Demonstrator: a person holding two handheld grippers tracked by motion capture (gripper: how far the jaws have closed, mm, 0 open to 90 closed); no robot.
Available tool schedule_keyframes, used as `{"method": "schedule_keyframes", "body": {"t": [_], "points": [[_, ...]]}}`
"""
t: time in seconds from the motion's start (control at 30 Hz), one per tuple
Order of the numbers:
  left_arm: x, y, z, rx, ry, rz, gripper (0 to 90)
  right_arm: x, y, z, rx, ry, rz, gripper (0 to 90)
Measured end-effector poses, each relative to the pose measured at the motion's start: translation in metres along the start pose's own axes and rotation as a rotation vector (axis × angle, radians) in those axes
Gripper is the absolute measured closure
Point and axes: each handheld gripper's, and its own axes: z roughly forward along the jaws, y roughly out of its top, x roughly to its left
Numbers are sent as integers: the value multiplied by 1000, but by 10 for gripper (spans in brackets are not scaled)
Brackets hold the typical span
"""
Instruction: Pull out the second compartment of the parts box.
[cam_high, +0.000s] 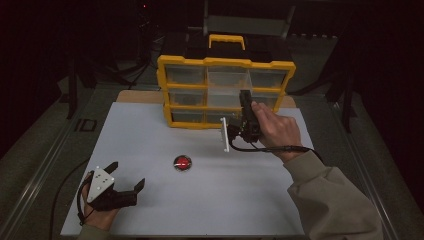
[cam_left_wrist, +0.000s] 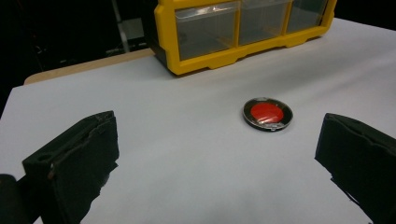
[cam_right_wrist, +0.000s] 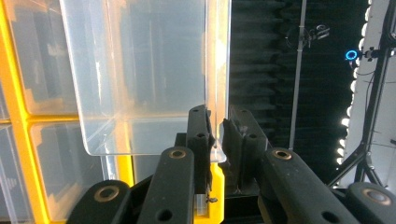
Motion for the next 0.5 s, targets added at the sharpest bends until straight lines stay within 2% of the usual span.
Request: {"method": "schedule_keyframes", "body": {"t": [0.5], "points": [[0,0,0,0,-1,-1,1,1,3,-1,12,8,17,782]]}}
